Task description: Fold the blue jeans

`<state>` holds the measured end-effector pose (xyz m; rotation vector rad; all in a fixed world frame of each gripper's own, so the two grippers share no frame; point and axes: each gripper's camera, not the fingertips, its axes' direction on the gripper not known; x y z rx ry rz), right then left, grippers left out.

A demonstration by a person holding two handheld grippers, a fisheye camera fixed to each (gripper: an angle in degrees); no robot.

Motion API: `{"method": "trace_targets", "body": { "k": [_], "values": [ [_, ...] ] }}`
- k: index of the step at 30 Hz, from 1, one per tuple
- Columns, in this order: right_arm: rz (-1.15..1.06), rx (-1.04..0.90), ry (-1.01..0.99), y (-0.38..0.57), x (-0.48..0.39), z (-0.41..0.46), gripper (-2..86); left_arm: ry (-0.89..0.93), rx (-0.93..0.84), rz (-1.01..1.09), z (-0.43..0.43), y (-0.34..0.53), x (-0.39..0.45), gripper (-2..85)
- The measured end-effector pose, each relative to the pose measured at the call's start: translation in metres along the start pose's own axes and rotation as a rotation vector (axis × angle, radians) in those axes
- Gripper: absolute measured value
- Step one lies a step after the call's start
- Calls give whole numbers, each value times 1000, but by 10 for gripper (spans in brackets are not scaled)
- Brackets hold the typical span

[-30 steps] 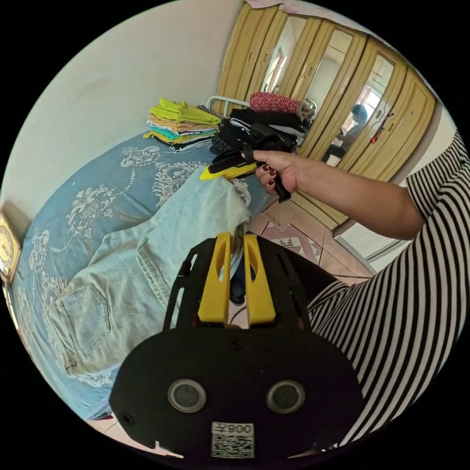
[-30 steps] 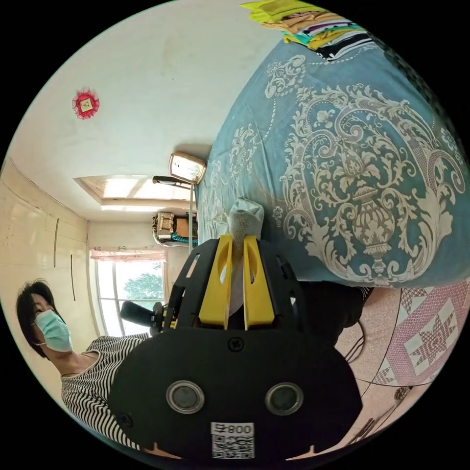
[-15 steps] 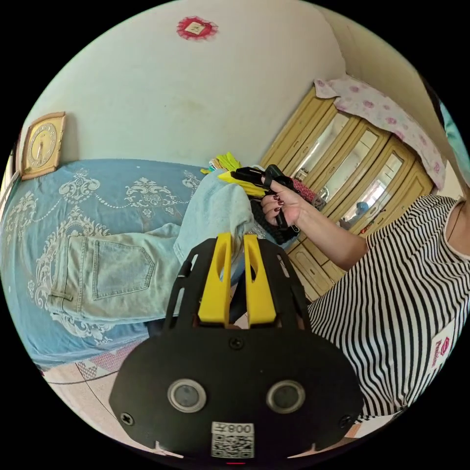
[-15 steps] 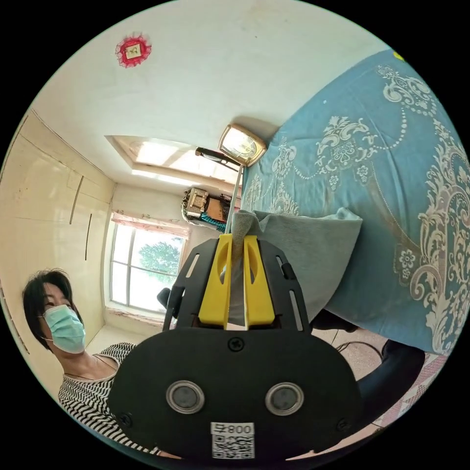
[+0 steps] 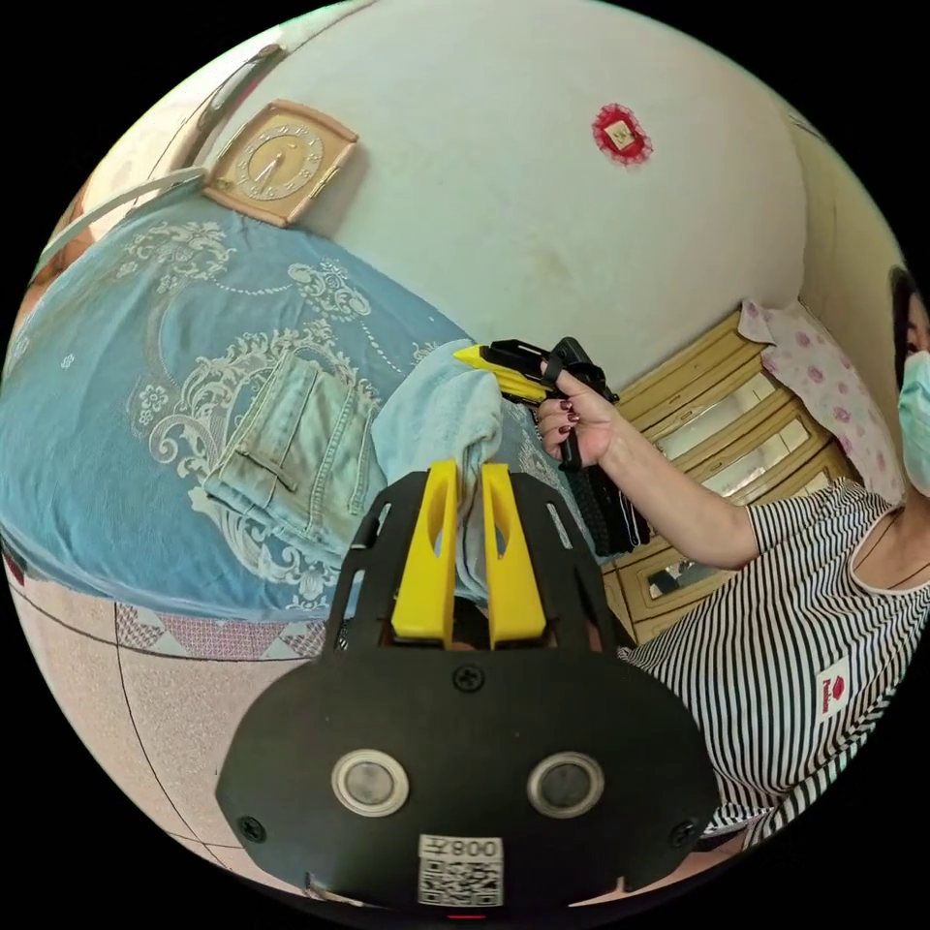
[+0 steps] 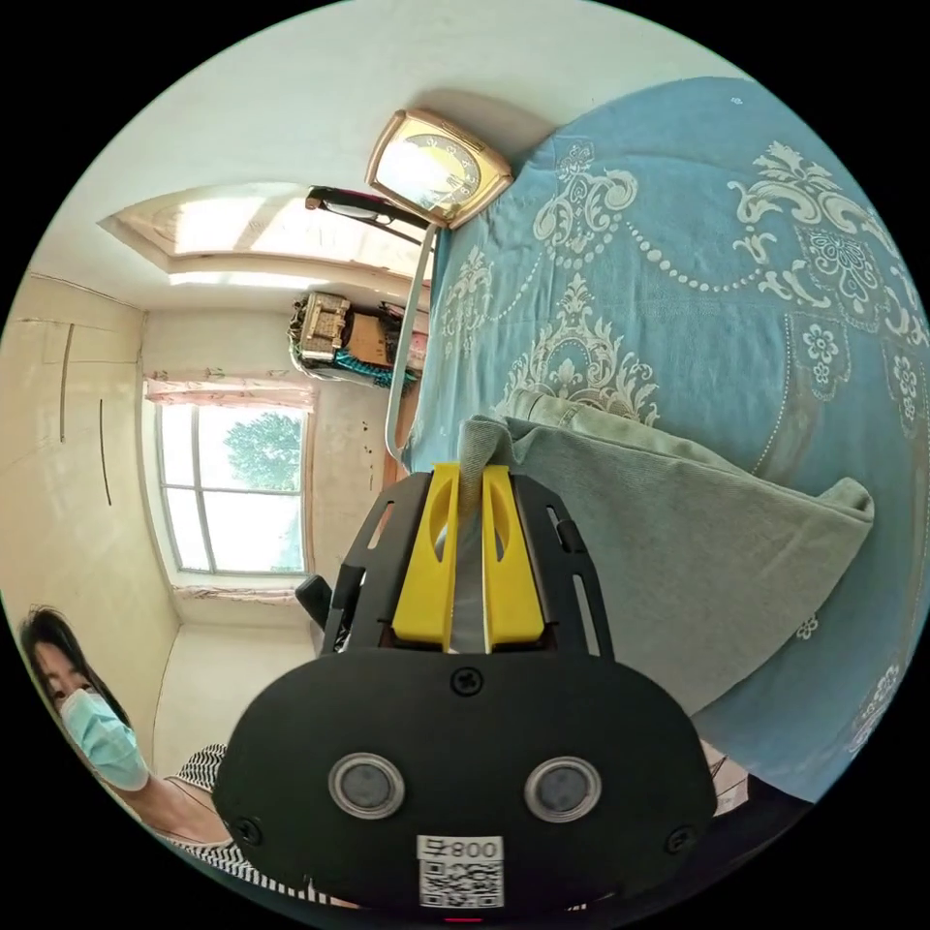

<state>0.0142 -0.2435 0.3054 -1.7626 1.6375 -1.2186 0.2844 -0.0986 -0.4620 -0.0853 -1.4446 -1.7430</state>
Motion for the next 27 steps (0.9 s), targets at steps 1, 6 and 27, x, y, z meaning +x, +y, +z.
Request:
{"method": "trace_targets", "body": {
  "k": [1, 6, 27],
  "values": [
    [10, -21, 19, -13, -8, 10, 34, 3, 11, -34, -7, 8, -29, 32],
    [40, -76, 71, -55, -41, 43, 39, 24, 52, -154, -32, 43, -136, 34],
    [-166, -196, 68, -130, -191, 66, 9, 222, 229, -510, -63, 206, -414, 51]
  ]
}}
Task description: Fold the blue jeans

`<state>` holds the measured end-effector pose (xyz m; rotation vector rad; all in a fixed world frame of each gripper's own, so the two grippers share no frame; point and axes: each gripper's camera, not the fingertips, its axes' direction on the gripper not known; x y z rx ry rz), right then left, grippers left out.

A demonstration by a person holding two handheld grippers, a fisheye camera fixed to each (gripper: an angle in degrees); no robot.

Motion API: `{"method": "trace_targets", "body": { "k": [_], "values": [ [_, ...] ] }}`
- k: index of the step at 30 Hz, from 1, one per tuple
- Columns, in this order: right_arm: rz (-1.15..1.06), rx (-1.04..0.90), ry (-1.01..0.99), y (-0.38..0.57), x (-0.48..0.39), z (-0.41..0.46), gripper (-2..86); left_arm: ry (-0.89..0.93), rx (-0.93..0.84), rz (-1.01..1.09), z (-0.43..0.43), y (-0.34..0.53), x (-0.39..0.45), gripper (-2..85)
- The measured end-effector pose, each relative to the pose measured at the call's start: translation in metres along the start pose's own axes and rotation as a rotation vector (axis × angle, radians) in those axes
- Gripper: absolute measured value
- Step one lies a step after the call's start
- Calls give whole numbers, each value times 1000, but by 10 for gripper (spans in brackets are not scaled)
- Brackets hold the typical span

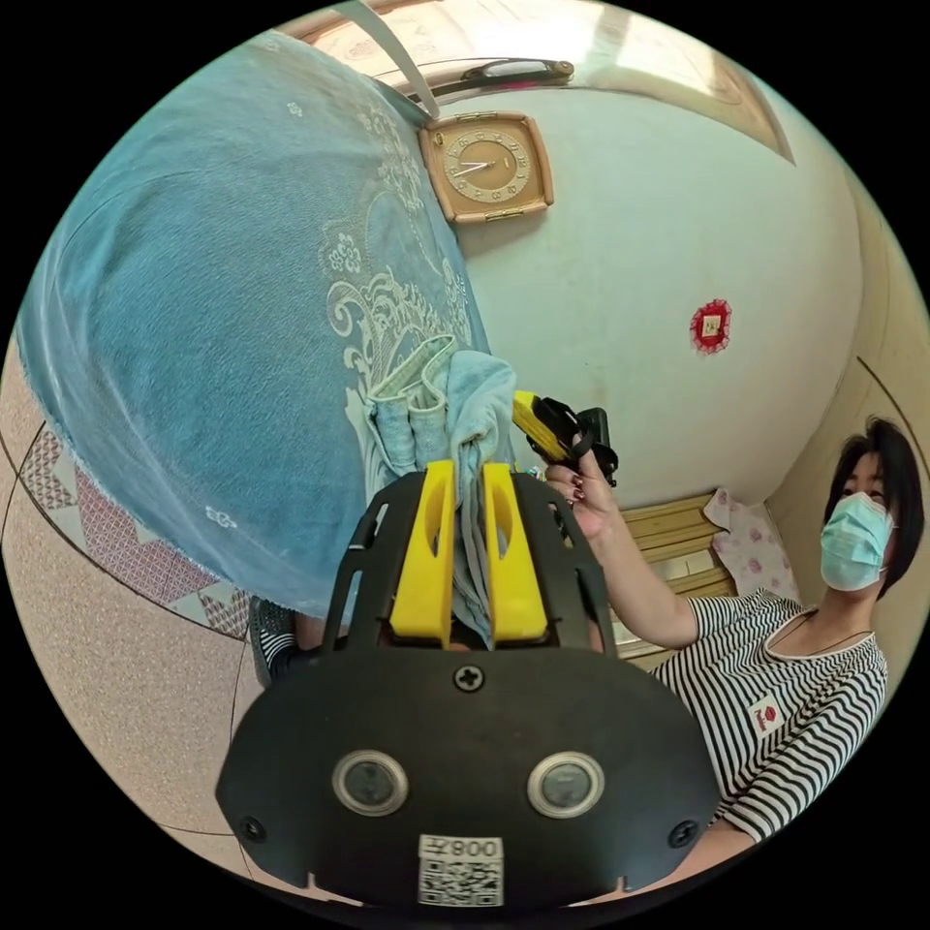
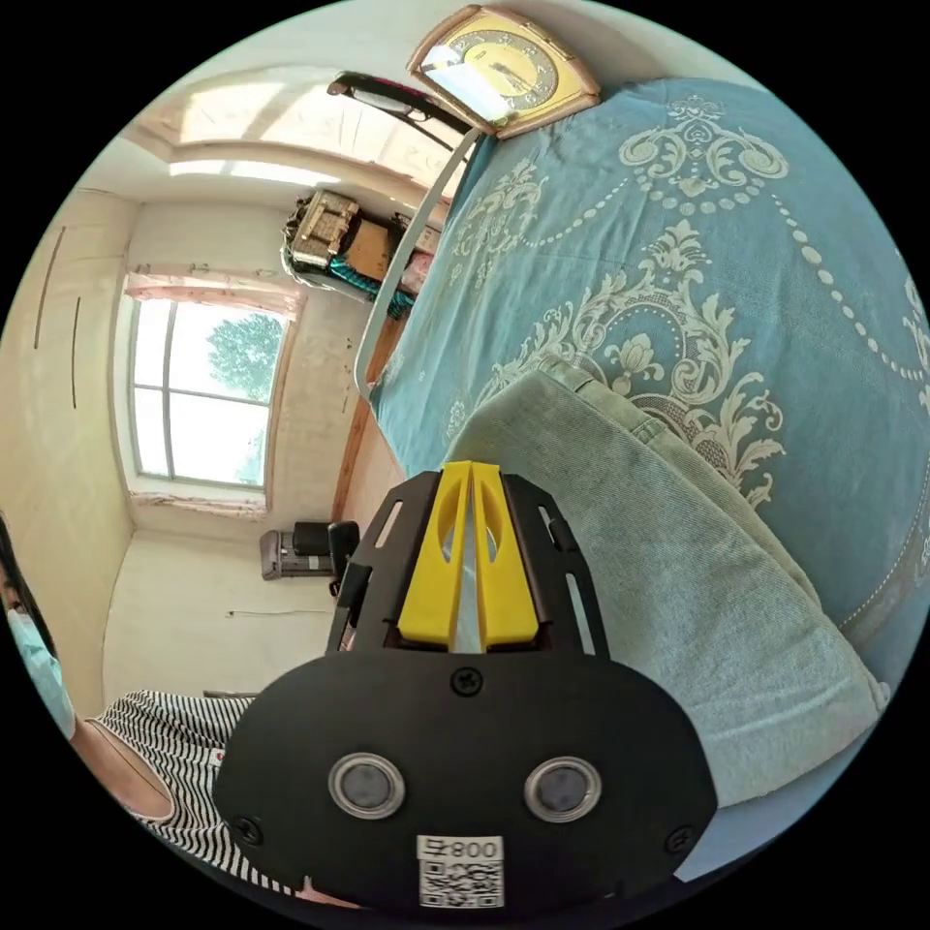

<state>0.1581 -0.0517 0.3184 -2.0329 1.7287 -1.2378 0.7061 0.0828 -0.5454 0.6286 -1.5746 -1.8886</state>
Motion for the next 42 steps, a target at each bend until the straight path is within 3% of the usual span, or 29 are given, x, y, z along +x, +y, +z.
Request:
{"method": "trace_targets", "body": {
  "k": [8, 15, 23, 29, 32, 35, 39, 42],
  "values": [
    [-62, -198, 224, -46, -49, 44, 9, -36, 78, -10, -26, 33, -19, 52],
    [-252, -80, 234, -41, -89, -25, 51, -150, 117, 181, -30, 37, 28, 76],
    [-263, -185, 308, -23, -91, -39, 66, -369, -272, 466, 108, -52, 102, 105],
    [-265, -197, 288, 9, -100, -35, 62, -521, -605, 402, 227, -83, 91, 67],
    [-277, -206, 276, 22, -107, -35, 59, -466, -601, 457, 236, -68, 115, 47],
    [-326, -158, 234, 36, -125, -44, 46, -258, -529, 597, 219, -47, 163, 40],
    [-402, -116, 303, 51, -144, -33, 24, -393, -490, 617, 225, -34, 165, 44],
    [-333, -232, 426, 44, -123, 10, 7, -469, -521, 408, 240, -29, 118, 51]
  ]
}}
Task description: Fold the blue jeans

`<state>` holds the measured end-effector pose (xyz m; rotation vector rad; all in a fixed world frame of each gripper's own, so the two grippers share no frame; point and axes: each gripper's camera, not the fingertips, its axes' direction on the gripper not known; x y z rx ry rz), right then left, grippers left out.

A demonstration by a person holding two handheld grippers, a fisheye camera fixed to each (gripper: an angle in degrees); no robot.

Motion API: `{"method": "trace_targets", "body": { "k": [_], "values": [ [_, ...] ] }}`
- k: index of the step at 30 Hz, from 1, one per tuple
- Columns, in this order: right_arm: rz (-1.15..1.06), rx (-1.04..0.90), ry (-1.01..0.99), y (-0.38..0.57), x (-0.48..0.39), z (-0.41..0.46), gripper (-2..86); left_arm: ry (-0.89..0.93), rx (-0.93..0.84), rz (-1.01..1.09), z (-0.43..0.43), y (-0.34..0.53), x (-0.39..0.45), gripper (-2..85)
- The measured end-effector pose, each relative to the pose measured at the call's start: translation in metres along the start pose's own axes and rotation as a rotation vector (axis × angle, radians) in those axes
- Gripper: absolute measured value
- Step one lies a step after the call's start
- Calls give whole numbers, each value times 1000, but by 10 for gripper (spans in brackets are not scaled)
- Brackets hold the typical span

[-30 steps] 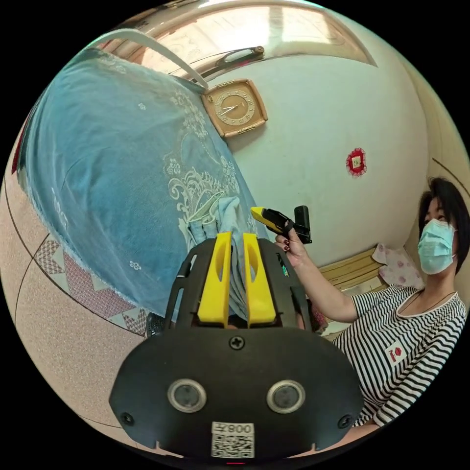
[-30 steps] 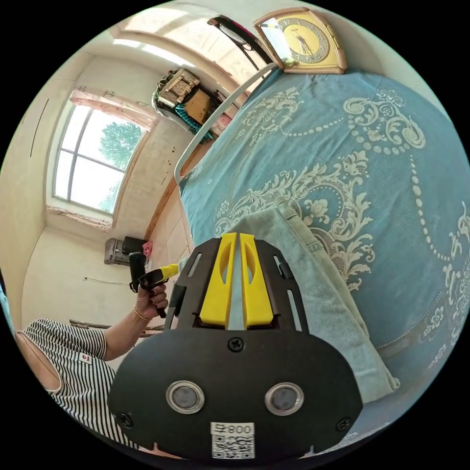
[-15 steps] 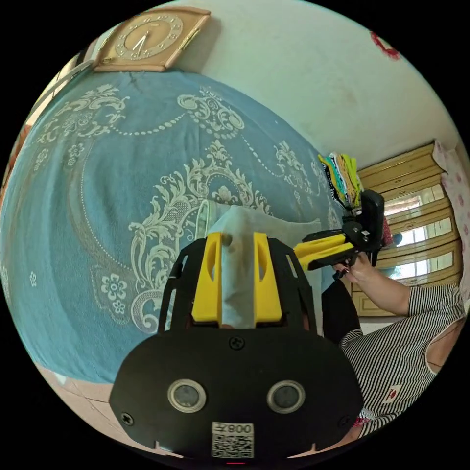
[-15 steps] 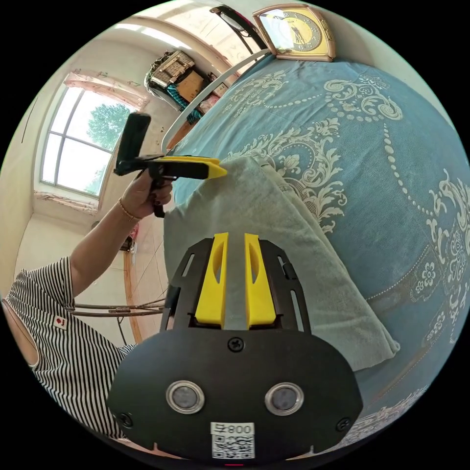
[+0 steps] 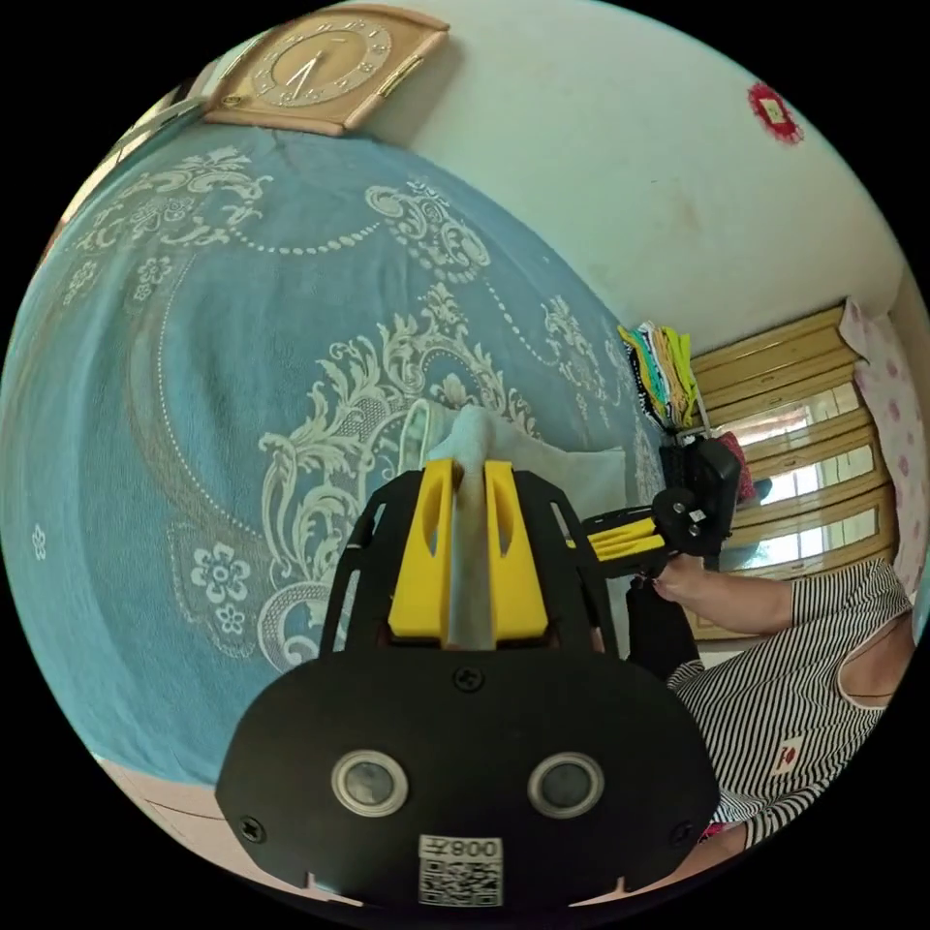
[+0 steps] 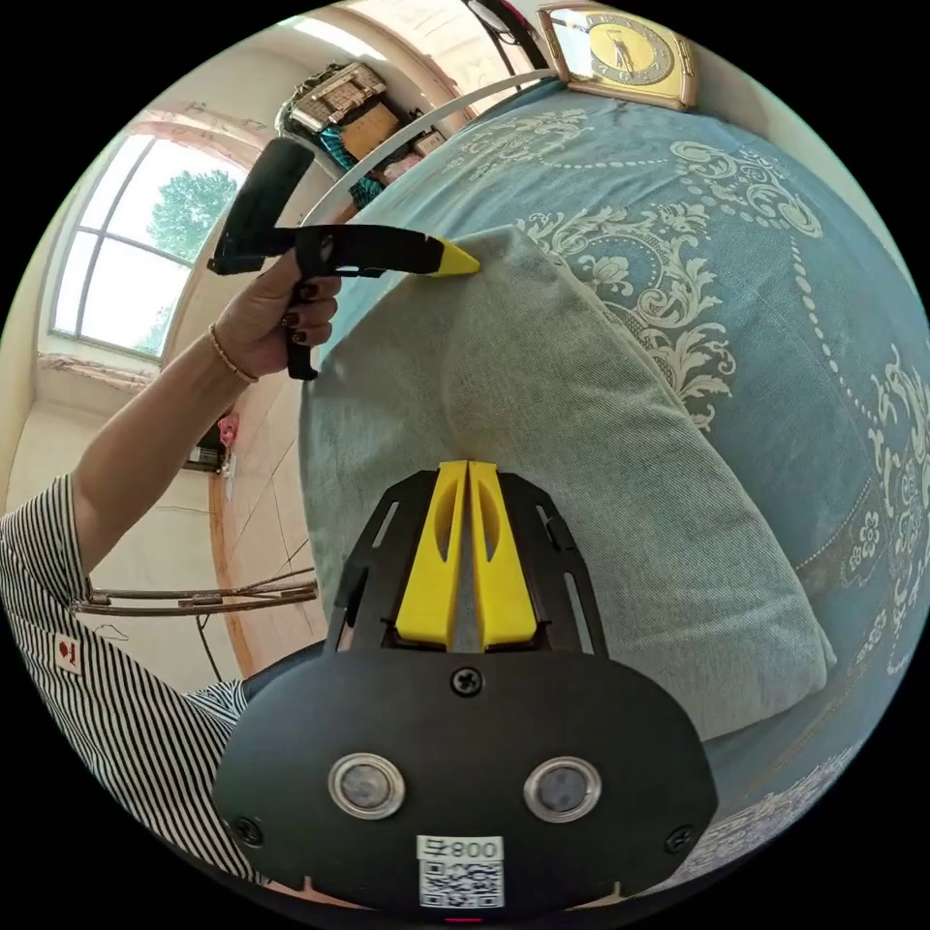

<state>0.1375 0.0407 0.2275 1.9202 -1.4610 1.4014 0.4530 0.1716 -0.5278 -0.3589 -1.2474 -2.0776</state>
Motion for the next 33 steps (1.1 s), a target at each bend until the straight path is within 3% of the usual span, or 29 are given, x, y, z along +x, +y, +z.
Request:
{"method": "trace_targets", "body": {
  "k": [2, 7, 12, 14, 22, 26, 28, 33],
  "values": [
    [31, -29, -44, -6, 10, 15, 2, 66, 110, -36, -12, 19, 7, 48],
    [18, -28, -93, 1, 13, 23, 1, 22, 271, 74, -60, 79, 76, 28],
    [13, 4, -71, 18, 4, 19, 1, -156, 194, 65, -44, 147, 123, 11],
    [33, 45, 2, 39, 6, 8, 1, -312, 97, 4, -18, 170, 127, 6],
    [256, 58, 227, 98, 58, 10, 2, -448, 87, -6, -8, 196, 169, 4],
    [329, -25, 155, 99, 86, 43, 3, -444, 51, -36, -12, 210, 175, 11],
    [318, -12, 160, 104, 83, 41, 4, -415, 117, -40, -28, 226, 184, 18],
    [318, 68, 42, 162, 80, 40, 15, -118, 189, -86, -31, 294, 201, 80]
  ]
}}
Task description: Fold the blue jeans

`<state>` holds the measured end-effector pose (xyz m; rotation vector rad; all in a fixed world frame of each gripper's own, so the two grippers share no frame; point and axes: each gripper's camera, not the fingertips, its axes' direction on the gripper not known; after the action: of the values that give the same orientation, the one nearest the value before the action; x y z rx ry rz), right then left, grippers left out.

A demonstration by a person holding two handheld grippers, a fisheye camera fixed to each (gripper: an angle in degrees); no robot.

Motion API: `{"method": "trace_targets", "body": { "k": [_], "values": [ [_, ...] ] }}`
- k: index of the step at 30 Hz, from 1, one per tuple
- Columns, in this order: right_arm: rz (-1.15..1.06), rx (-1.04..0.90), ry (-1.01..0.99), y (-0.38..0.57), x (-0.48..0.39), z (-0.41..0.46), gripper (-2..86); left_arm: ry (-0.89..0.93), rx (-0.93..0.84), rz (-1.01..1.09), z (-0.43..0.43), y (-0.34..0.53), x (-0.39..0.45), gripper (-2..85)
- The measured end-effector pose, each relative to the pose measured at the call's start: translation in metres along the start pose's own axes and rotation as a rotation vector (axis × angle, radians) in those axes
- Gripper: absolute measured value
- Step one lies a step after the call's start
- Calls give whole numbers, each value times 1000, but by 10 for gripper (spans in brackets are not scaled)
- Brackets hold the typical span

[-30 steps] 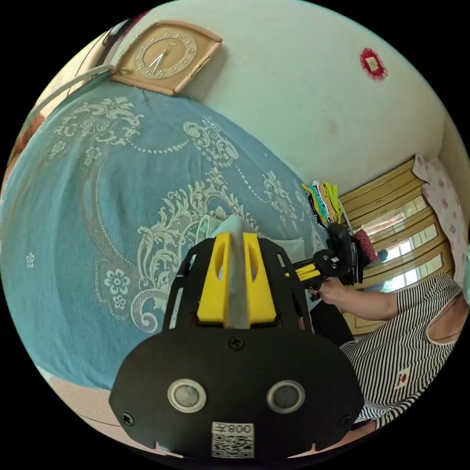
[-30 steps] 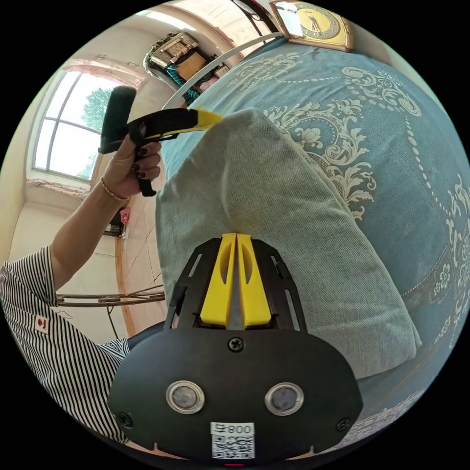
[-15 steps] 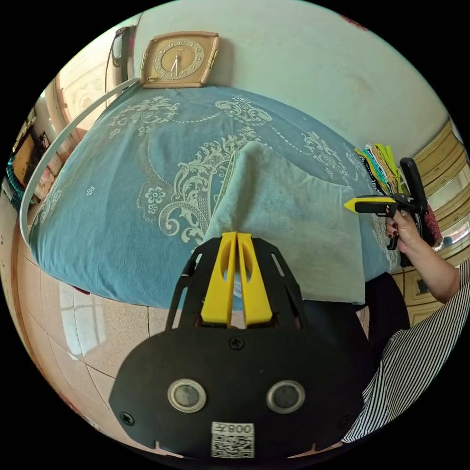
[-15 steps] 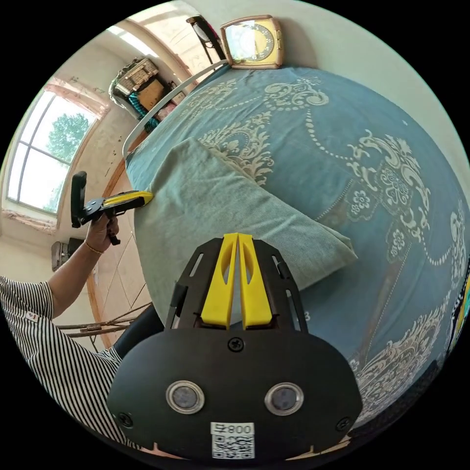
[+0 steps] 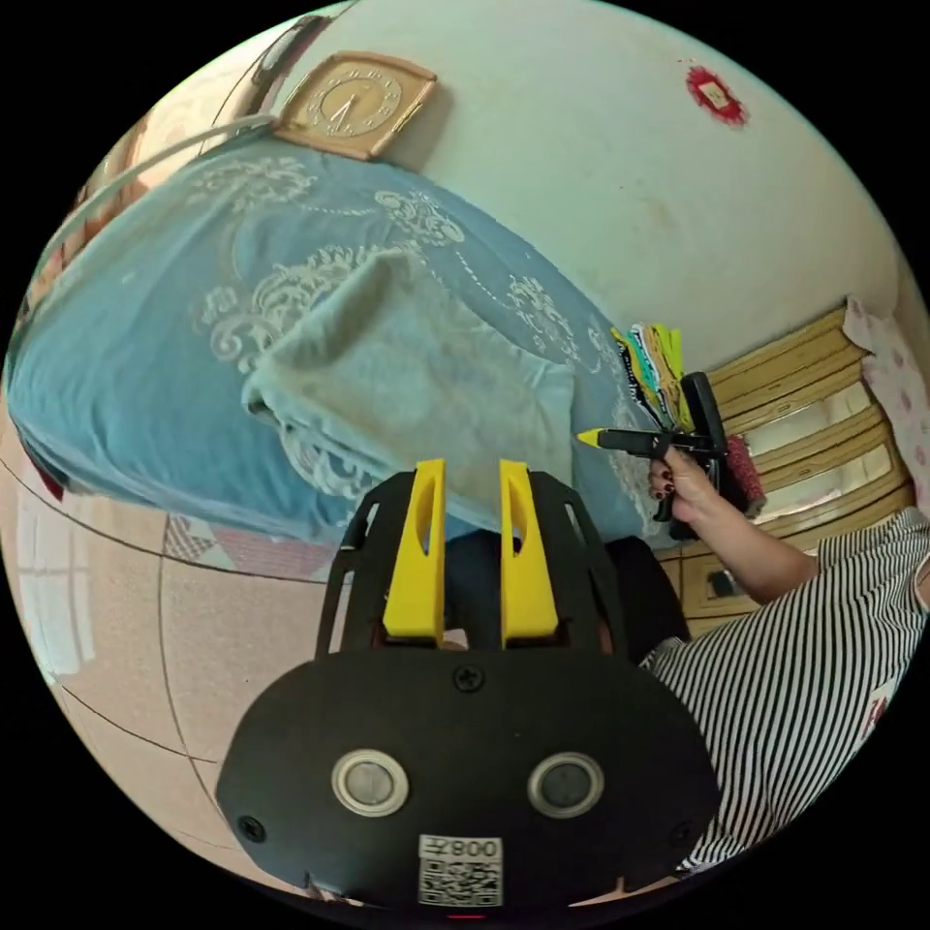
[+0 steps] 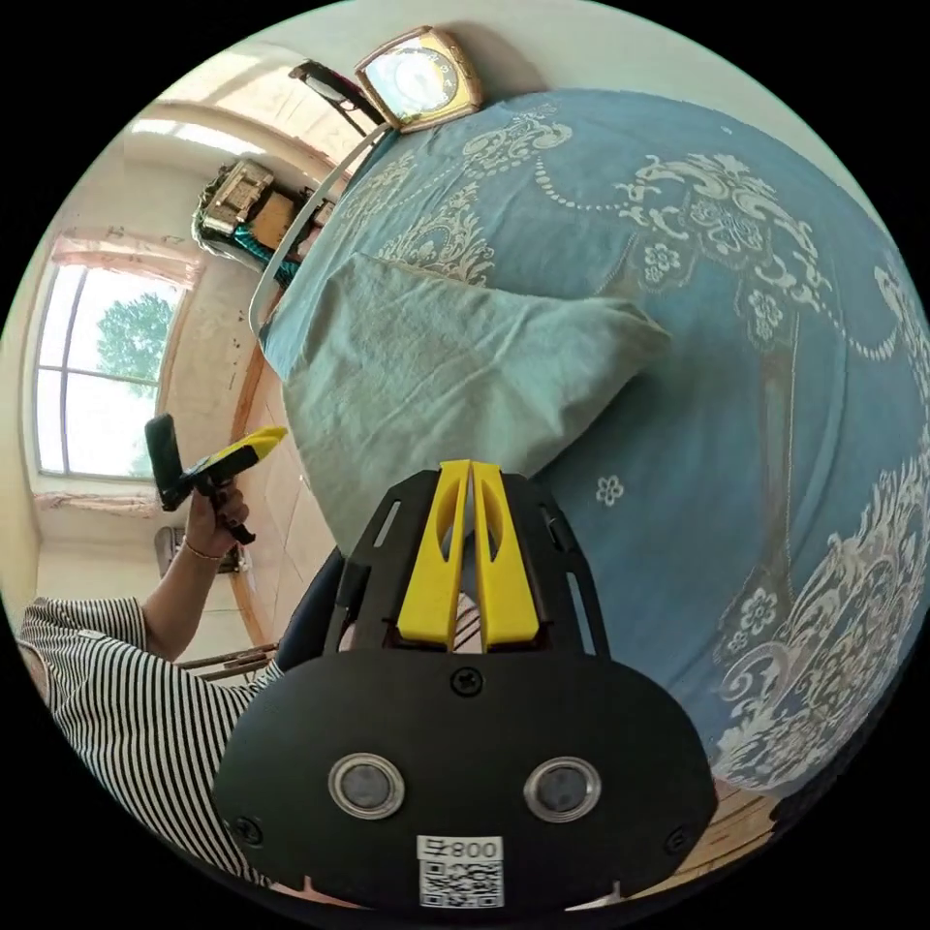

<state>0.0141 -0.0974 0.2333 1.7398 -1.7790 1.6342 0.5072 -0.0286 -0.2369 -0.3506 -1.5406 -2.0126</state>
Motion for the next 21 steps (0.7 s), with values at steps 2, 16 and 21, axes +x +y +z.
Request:
{"method": "trace_targets", "body": {
  "k": [2, 16, 21],
  "values": [
    [86, 14, -120, 40, 24, 10, 32, 167, -69, -115, 23, 43, -6, 112],
    [388, -20, -634, 144, 108, 141, 112, 609, -156, -529, 106, 122, -72, 83],
    [438, -6, -753, 144, 123, 184, 117, 620, -118, -509, 83, 131, -78, 74]
  ]
}}
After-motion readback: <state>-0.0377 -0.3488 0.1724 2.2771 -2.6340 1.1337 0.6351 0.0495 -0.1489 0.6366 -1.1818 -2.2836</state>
